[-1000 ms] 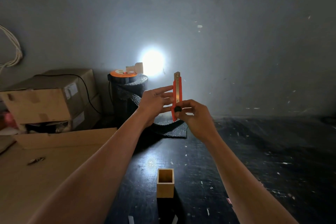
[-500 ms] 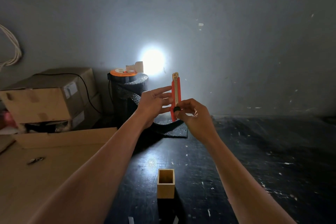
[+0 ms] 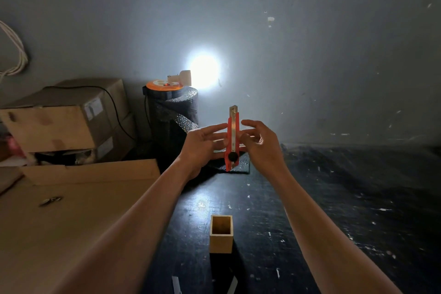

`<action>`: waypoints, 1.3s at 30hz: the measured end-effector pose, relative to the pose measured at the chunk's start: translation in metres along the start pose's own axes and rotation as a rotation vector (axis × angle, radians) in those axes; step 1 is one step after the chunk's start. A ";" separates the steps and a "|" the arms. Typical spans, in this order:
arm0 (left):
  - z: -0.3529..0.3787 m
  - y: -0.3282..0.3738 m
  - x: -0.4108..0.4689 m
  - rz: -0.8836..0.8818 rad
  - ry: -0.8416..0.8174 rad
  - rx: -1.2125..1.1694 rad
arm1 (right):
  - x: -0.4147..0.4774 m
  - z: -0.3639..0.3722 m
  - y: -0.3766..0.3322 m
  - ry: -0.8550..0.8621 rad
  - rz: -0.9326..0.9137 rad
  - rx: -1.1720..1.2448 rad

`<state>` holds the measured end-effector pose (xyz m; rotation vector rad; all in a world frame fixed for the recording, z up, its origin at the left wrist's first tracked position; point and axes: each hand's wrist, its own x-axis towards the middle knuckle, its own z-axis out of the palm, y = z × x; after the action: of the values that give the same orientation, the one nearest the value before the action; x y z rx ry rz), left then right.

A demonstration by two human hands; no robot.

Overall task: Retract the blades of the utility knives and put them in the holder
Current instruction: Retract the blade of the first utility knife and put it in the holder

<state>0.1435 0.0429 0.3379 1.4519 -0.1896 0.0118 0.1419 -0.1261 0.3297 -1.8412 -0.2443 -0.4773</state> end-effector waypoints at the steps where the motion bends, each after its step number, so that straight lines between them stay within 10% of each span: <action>1: 0.000 -0.006 -0.002 -0.010 -0.014 -0.009 | 0.003 0.001 0.002 -0.003 0.005 -0.018; 10: -0.015 -0.074 0.009 -0.130 0.015 0.033 | 0.005 0.021 0.051 -0.076 0.161 0.079; 21: -0.045 -0.230 -0.001 -0.430 0.057 0.629 | -0.011 0.065 0.170 -0.177 0.439 0.010; 39: -0.052 -0.309 -0.011 -0.509 0.002 0.636 | -0.063 0.103 0.261 -0.322 0.521 -0.380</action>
<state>0.1767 0.0582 0.0262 2.0986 0.2128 -0.3705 0.2102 -0.1070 0.0505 -2.2512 0.1255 0.1500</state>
